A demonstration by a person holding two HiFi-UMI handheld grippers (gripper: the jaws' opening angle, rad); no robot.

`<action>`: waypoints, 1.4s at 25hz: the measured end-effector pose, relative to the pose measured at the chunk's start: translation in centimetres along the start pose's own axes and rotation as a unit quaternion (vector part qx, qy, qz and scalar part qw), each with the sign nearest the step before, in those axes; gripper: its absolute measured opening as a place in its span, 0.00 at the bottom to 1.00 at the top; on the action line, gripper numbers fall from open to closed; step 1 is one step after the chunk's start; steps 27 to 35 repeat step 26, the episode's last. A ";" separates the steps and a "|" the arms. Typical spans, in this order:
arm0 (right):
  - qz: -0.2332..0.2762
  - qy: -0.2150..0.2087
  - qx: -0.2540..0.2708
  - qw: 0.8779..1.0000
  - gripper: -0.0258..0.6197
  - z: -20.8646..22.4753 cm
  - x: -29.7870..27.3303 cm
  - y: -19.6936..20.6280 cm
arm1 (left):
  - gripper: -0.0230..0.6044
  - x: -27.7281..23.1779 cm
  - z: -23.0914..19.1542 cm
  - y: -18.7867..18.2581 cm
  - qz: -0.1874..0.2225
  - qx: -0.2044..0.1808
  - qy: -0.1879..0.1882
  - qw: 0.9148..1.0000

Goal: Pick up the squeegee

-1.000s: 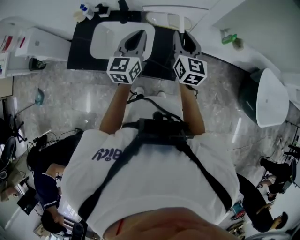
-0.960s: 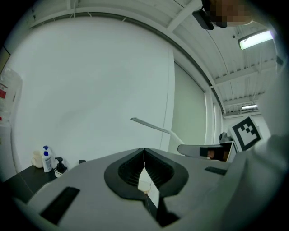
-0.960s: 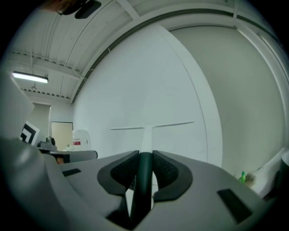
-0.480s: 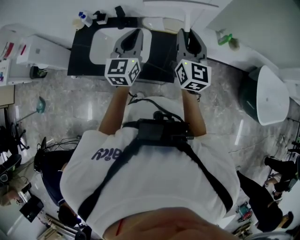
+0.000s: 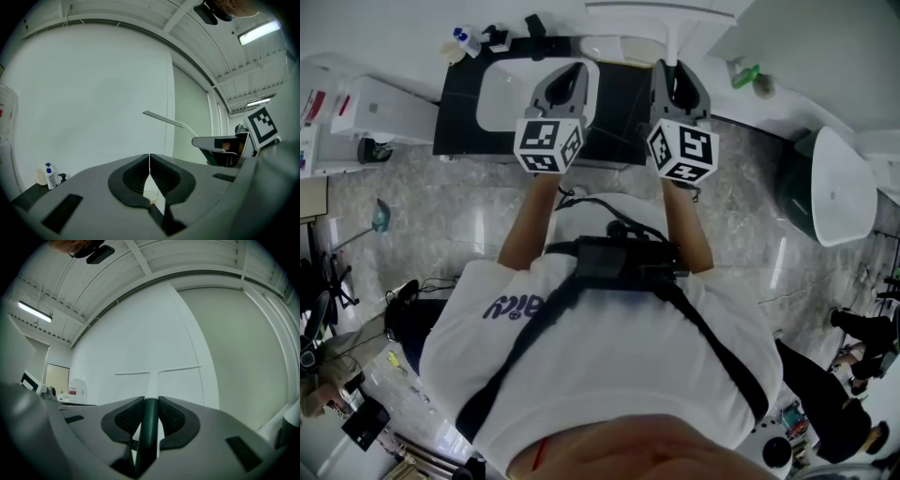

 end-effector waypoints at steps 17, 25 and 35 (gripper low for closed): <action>-0.013 -0.003 0.013 1.000 0.20 -1.1 0.0 0.8 | 0.05 -0.1 1.6 0.3 -0.003 -0.002 0.024 1.000; -0.013 0.003 0.012 1.000 0.20 -0.9 0.3 1.0 | 0.05 -0.2 1.9 0.6 -0.006 0.000 0.028 1.000; -0.013 0.003 0.012 1.000 0.20 -0.9 0.3 1.0 | 0.05 -0.2 1.9 0.7 -0.006 0.000 0.029 1.000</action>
Point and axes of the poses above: the fingertips, and each gripper's own axes: x backward along the fingers, z to its right, y out of its underside, the point moved 1 cm from there along x, backward along the fingers, and after that the axes turned 3 degrees about -x, right-handed, at the moved point
